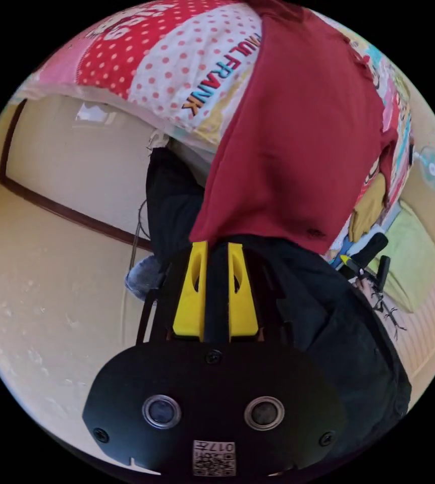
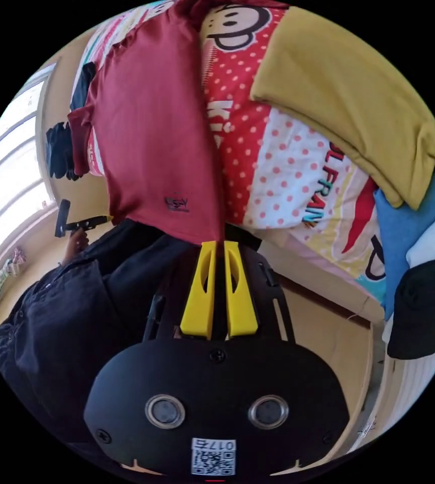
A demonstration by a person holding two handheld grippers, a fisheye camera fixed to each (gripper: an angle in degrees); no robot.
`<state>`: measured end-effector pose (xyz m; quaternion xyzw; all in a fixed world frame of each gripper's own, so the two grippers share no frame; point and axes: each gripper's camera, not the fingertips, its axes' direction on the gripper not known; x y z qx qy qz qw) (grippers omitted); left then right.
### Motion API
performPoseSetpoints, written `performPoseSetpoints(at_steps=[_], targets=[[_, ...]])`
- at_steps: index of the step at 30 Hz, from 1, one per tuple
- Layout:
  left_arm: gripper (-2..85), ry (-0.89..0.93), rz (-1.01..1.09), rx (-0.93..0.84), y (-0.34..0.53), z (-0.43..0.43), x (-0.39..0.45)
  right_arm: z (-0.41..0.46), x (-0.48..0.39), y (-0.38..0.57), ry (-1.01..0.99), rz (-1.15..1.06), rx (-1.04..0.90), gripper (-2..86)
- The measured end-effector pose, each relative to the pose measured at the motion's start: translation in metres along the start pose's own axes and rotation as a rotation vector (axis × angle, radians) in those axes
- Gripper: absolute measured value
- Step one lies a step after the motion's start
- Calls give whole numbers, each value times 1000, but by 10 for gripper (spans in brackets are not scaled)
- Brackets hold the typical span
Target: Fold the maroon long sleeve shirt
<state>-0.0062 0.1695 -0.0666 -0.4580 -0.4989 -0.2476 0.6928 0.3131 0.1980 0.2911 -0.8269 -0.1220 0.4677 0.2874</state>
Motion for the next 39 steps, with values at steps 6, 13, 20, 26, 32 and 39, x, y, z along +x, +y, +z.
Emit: performPoseSetpoints(at_steps=[6,13,20,26,32,39], targets=[[75,85,-82,63,22,-18,-16,-118,60,-35,-324,177,572,61],[79,20,-122,21,38,-15,-14,-147,137,-69,-632,647,885,99],[79,-30,-178,-13,43,-23,-31,-123,141,-79,-799,705,962,60],[81,101,-199,120,38,-56,-53,-162,135,-61,-975,521,1061,28],[88,301,-215,202,8,-76,-79,-198,126,-27,-551,517,980,23],[88,476,-297,271,-44,-103,-120,-191,11,-65,-511,435,1000,20]])
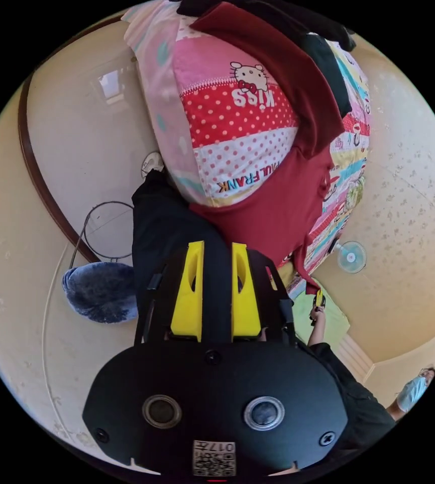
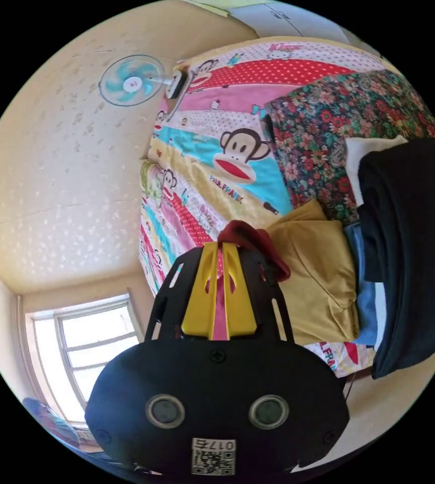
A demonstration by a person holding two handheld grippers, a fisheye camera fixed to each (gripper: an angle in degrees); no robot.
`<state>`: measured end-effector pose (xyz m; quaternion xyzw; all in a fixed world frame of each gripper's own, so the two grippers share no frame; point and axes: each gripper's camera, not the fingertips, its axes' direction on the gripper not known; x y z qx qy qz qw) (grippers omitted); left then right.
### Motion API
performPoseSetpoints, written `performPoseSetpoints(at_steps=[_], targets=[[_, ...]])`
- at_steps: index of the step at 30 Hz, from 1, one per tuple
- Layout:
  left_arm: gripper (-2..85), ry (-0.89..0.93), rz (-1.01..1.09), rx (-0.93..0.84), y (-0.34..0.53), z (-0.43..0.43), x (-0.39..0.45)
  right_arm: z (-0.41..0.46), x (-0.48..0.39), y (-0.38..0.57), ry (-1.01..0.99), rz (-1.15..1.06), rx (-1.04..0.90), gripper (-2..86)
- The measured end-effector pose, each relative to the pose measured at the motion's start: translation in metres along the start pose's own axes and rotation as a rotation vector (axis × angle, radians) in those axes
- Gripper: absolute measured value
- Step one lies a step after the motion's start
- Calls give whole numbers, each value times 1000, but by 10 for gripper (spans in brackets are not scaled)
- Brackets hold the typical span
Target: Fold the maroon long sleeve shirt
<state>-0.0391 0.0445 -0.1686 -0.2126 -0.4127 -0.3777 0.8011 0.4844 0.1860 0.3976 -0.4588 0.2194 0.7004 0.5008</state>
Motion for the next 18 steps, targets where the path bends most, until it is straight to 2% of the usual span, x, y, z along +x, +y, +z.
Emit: performPoseSetpoints(at_steps=[3,7,11,13,18], targets=[[88,63,-42,-14,-43,-4,-6,63,-78,55,-96,-161,-48,22],[88,173,-79,115,-90,-25,1,189,-138,158,-194,-277,-182,22],[92,300,-110,304,-128,-54,4,307,-138,243,-112,-328,-398,21],[96,344,-141,398,-141,-68,-3,371,-120,287,7,-348,-628,21],[110,455,-257,554,-176,-86,-39,399,-87,335,110,-331,-856,20]])
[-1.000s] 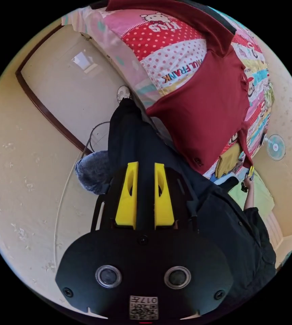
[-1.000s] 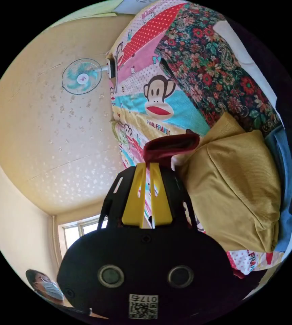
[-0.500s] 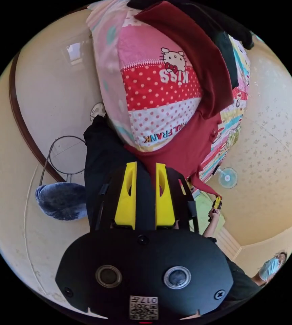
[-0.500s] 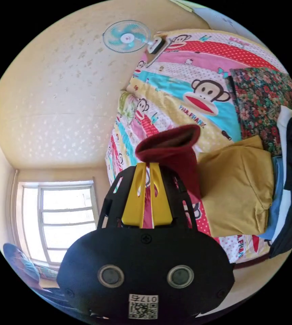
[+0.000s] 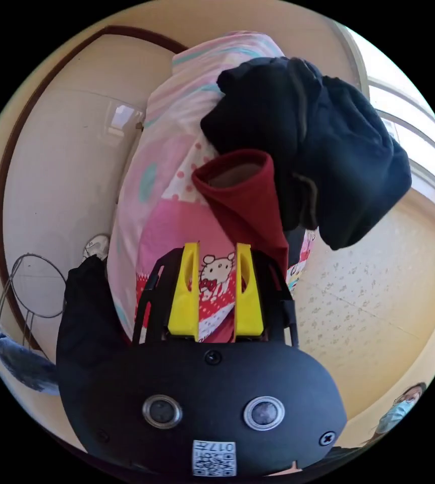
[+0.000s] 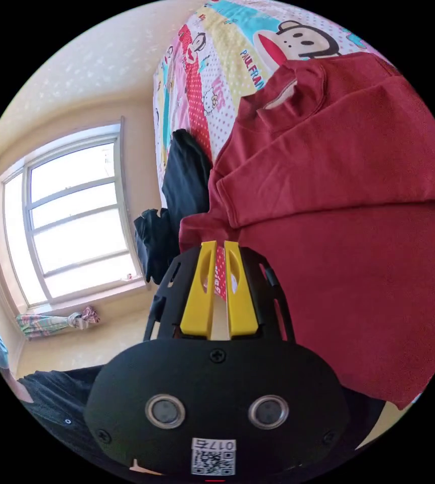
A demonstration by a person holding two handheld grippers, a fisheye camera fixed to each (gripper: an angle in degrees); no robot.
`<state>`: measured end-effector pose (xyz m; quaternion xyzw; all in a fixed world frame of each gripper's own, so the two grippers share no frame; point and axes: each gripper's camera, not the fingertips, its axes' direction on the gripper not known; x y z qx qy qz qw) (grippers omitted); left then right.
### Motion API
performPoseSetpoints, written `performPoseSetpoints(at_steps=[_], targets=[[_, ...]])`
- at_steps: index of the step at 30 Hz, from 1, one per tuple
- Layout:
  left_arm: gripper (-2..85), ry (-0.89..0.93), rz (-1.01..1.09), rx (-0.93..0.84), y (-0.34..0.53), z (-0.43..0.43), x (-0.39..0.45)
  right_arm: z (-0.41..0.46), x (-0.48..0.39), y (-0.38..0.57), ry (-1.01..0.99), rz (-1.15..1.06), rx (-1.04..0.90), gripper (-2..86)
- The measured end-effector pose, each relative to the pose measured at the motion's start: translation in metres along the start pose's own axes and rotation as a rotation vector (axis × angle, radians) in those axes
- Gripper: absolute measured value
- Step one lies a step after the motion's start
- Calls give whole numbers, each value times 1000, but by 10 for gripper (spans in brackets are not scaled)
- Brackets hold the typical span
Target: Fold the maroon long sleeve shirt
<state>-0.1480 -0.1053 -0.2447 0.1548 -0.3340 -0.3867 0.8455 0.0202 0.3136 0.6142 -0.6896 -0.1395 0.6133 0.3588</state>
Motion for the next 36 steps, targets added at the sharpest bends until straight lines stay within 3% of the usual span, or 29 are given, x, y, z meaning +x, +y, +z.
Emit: performPoseSetpoints(at_steps=[3,10,22,29,32,36], targets=[[113,103,-56,30,-20,8,-15,4,13,9,134,14,-98,18],[102,224,-165,177,-7,5,-32,-19,29,2,252,74,-123,12],[42,310,-294,239,18,-2,-43,30,-2,-19,166,-18,-179,7],[32,332,-89,203,60,-66,-27,24,14,-20,239,-45,-181,11],[32,315,86,227,88,-107,3,2,17,-29,286,-72,-57,18],[32,235,313,244,124,-144,56,-35,9,-54,207,-95,221,44]])
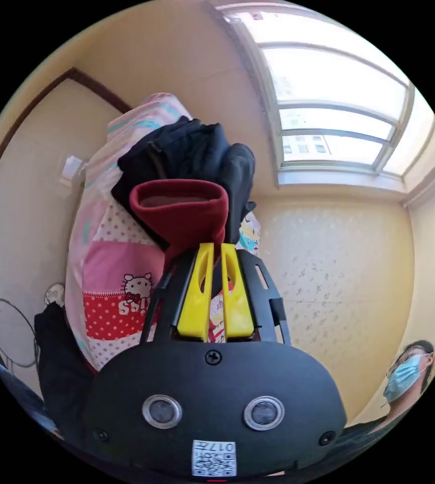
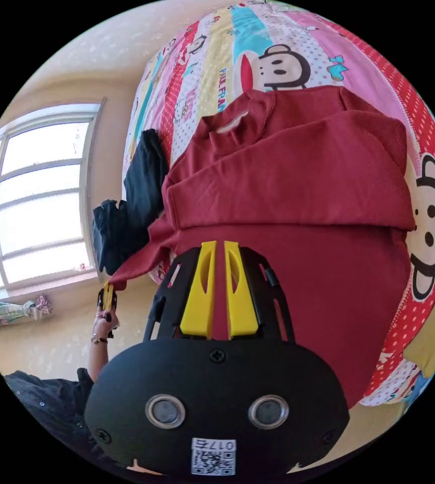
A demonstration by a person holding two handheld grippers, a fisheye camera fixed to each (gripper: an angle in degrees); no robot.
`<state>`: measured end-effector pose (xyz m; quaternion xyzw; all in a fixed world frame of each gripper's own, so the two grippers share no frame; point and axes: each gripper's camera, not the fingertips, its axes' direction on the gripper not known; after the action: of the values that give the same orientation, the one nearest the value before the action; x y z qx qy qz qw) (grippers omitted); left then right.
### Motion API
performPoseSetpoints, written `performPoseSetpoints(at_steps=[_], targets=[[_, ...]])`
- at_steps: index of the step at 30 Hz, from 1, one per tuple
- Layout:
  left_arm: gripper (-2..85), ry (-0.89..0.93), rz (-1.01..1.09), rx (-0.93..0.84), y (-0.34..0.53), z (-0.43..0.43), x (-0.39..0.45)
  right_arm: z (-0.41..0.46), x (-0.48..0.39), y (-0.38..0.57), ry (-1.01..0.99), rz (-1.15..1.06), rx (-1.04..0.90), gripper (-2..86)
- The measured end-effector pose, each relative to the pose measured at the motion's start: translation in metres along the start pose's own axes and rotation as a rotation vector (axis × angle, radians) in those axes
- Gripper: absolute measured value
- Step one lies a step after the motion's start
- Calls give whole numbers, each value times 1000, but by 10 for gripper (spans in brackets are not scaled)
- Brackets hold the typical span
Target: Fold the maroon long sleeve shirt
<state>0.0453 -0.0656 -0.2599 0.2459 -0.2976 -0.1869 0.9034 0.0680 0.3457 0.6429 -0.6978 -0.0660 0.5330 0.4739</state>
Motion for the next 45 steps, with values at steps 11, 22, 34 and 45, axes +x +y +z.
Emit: performPoseSetpoints(at_steps=[11,22,34,45], targets=[[36,151,801,-506,176,132,191,51,4,-30,-10,-71,-167,66],[68,37,925,-1237,465,258,137,-86,138,120,70,194,-161,71],[159,-709,549,-1070,384,131,-72,-101,181,174,118,90,-304,95],[39,-559,852,-1063,409,119,41,-155,121,140,153,-164,-320,27]])
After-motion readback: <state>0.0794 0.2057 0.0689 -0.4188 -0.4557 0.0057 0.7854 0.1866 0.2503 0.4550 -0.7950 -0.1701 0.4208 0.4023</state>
